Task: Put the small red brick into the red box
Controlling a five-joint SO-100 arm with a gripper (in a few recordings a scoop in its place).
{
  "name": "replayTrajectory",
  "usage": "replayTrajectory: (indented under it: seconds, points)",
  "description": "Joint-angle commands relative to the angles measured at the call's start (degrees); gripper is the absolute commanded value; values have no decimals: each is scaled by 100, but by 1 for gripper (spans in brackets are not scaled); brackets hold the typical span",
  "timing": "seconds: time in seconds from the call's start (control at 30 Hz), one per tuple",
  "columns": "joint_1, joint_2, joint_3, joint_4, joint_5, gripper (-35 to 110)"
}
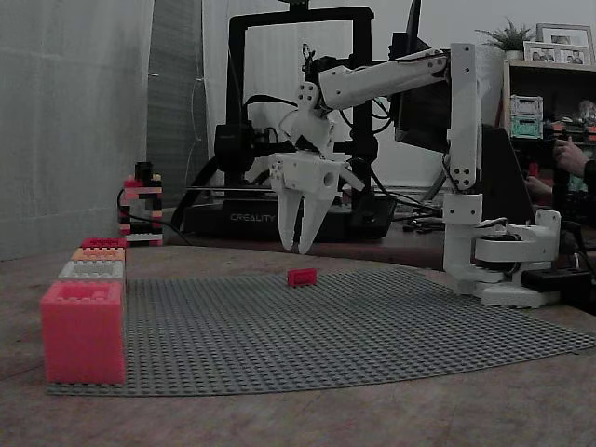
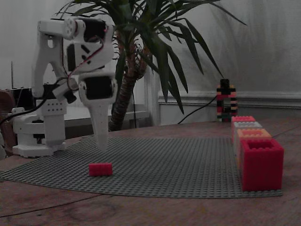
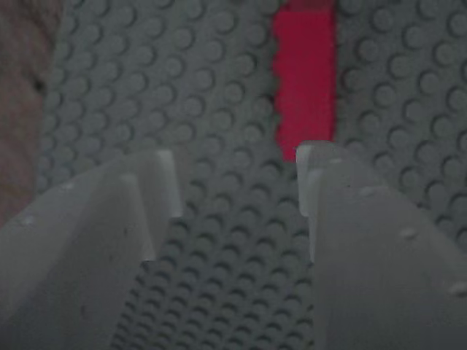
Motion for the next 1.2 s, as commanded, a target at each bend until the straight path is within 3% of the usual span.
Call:
replayTrajectory:
  seconds: [0.0,1.0,1.17]
  points:
    - [105,220,53,114,26,16]
    - [105,-404,466,-475,0,15]
    - [105,-510,492,-633,-18,10]
